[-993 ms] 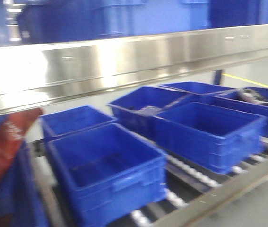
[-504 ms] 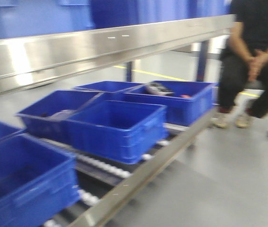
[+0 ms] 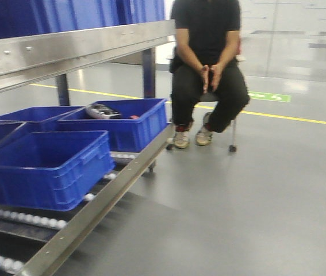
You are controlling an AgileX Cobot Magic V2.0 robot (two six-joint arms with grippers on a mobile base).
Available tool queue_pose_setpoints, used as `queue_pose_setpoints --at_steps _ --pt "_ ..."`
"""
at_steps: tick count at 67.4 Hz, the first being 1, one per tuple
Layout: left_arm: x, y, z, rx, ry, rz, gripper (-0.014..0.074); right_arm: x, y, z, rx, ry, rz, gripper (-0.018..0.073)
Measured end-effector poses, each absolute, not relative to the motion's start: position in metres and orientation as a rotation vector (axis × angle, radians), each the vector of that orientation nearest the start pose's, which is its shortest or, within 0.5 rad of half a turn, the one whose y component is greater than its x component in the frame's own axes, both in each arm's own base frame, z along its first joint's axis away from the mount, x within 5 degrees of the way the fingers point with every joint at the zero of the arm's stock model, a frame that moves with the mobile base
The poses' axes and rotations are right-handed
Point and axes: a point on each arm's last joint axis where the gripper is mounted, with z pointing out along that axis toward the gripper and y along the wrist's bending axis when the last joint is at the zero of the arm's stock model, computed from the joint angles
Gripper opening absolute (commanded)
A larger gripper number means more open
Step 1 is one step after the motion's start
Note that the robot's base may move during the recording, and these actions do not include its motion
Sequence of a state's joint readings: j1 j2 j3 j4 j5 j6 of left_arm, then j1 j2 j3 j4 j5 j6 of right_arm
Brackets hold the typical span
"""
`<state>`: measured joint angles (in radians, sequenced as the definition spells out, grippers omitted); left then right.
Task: Fetch blue bin and place on conveyor start
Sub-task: 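Carry the bin in both grippers while the base turns toward the conveyor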
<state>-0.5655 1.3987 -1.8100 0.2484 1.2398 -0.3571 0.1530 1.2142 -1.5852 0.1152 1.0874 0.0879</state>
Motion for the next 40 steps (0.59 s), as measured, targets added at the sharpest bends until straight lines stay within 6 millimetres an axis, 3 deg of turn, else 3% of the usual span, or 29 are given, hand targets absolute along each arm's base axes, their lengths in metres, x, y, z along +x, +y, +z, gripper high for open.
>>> queue_pose_setpoints --at_steps 40 --pt "0.2353 -0.1241 0.4879 0.211 2.273 -0.167 -0.0111 0.222 0.0436 0.4786 -0.07 2.206 0.277 -0.0152"
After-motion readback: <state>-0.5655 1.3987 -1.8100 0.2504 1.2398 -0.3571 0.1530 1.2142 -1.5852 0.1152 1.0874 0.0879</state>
